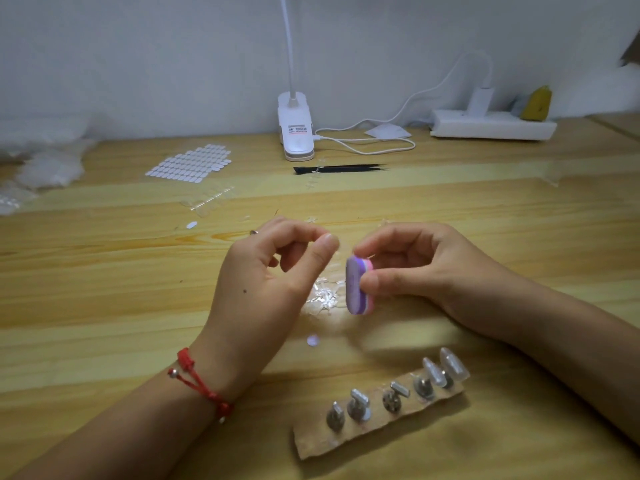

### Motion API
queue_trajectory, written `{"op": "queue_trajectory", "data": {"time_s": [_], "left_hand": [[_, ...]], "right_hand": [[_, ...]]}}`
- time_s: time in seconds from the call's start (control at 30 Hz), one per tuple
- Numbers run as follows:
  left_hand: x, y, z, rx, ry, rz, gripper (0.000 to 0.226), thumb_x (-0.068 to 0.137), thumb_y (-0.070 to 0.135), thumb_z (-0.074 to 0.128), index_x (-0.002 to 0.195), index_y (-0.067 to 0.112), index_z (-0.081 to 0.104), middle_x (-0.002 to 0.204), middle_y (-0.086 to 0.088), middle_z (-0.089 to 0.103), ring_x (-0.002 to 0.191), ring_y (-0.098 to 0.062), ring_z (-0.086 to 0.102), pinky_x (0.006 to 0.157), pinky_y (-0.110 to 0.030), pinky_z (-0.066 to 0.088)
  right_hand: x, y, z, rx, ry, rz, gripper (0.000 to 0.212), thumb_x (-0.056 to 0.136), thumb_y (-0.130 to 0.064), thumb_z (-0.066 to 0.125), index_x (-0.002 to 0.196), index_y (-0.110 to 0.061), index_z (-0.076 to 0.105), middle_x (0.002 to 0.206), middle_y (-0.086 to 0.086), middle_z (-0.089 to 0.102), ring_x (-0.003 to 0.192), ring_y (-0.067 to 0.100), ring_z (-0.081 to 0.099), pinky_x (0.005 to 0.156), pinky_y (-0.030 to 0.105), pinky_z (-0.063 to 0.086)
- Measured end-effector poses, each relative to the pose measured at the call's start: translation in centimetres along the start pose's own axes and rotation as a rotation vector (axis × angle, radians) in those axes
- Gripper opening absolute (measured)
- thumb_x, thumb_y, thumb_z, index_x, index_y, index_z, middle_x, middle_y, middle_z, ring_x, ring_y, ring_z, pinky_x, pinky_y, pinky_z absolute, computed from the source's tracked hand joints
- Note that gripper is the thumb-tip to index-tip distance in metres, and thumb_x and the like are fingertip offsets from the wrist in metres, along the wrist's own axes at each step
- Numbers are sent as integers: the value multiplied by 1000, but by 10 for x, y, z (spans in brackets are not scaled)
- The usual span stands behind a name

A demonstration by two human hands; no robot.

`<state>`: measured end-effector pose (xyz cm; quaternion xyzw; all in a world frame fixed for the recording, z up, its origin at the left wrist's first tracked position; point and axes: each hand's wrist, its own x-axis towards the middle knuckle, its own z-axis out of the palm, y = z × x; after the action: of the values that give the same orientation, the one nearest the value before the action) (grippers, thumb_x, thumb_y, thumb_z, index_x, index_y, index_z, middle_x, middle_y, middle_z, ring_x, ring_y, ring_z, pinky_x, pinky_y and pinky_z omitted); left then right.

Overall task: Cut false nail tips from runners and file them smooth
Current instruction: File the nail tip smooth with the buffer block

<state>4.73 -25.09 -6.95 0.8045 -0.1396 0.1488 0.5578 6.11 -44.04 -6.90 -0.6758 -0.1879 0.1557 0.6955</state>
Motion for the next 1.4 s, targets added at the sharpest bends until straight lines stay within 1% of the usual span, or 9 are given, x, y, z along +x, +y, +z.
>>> {"op": "queue_trajectory", "data": {"time_s": [0.13,0.27,0.43,0.57,0.73,0.9,1.03,1.23,1.4], "left_hand": [[0,1,-1,-76,53,-24,15,78,33,68,77,18,72,78,-23,59,72,-24,50,70,-30,40],[-2,4,0,-63,-26,37,11,73,35,74,72,24,75,67,-14,55,64,-15,48,69,-32,39],[-3,7,-1,-91,-54,37,11,72,35,71,75,26,77,65,-14,54,63,-10,45,67,-32,38],[-3,7,0,-90,-74,23,12,71,35,71,73,25,76,66,-14,55,62,-10,45,67,-32,38],[-2,5,1,-100,-100,-15,13,68,39,71,67,26,74,57,10,49,59,-2,44,64,-19,37],[-7,12,2,-72,-195,-35,24,69,44,78,65,22,71,59,1,49,55,-2,43,52,-23,40],[-6,14,1,131,-183,77,24,72,46,73,67,24,67,60,2,53,59,-4,47,59,-17,38],[1,19,-11,341,-166,336,25,75,43,74,90,23,70,73,10,55,70,-13,53,65,-15,36],[-3,35,-21,283,-156,236,25,68,46,80,85,28,75,72,10,60,71,-12,53,66,-15,37]], "right_hand": [[2,0,-5,144,3,28,27,69,-13,78,91,-28,76,87,2,73,84,17,71,74,26,56],[6,0,-2,237,65,54,27,74,-5,54,79,-20,75,72,1,59,56,10,51,53,22,48],[1,-1,2,-104,32,-27,2,78,-26,72,81,-26,72,64,-10,54,52,4,41,48,14,35],[1,0,3,-61,85,-33,12,71,-35,76,73,-24,73,57,-6,46,48,5,37,44,14,34],[1,-2,4,-30,101,-21,13,71,-33,74,74,-21,75,54,-2,38,47,6,33,42,15,31],[1,-5,7,-66,64,-5,16,74,-37,68,70,-23,74,54,-5,42,46,2,36,41,13,32],[0,-6,7,-90,11,23,23,77,-46,67,67,-25,71,60,-1,42,48,2,36,42,12,33],[0,-8,8,-98,-33,35,24,80,-44,64,63,-27,70,58,-4,40,47,2,34,42,12,33],[1,-5,7,-1,52,12,25,71,-49,73,69,-25,74,57,-8,44,44,2,33,38,13,29]]}}
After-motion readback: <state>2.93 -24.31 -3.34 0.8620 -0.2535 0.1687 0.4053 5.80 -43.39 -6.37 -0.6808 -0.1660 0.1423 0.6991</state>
